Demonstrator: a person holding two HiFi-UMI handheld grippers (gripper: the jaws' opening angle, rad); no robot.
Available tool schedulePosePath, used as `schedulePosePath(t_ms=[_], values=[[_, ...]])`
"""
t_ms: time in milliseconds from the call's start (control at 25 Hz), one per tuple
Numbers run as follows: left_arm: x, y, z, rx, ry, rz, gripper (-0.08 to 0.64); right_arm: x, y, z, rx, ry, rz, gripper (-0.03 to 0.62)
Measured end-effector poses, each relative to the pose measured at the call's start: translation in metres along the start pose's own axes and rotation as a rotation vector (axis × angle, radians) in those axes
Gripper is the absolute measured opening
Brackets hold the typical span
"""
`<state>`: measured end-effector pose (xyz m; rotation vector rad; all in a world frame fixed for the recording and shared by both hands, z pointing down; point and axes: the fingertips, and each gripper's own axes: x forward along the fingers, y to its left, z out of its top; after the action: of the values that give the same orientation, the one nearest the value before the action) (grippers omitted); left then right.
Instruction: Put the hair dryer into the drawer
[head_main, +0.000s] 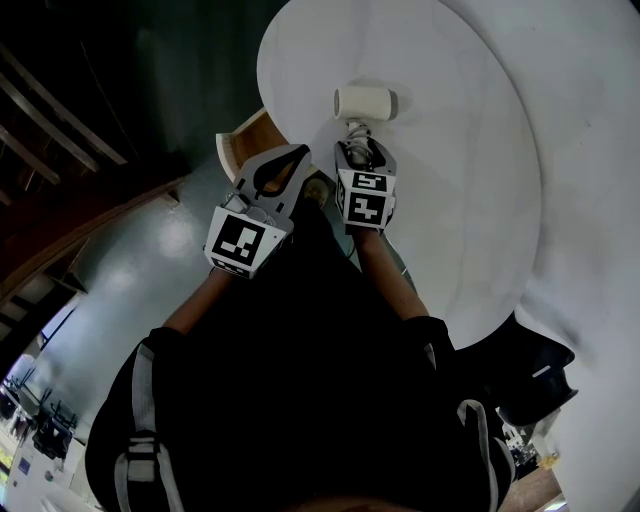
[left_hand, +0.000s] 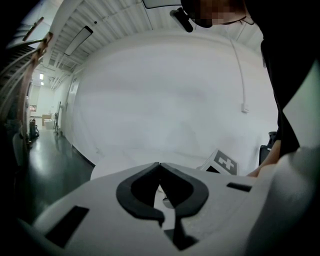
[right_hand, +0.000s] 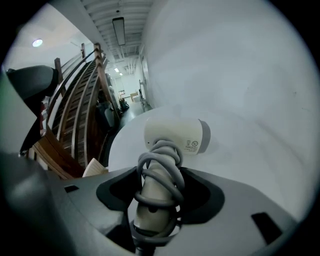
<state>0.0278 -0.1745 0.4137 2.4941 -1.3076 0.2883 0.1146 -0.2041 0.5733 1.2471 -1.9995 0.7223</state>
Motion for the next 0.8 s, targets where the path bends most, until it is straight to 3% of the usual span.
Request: schedulePosePath(t_ms=[520, 800], values=[[-0.024, -0.008, 0.002, 0.001, -0.035, 0.020, 0.008, -0.051, 0.028, 0.038, -0.064, -0.137, 0.023, 0.267], [-0.042, 0.000, 0.001, -0.004, -0.060, 0.063, 0.008, -0.065, 0.057, 0.055, -0.146, -0.185, 0.065, 0.267]])
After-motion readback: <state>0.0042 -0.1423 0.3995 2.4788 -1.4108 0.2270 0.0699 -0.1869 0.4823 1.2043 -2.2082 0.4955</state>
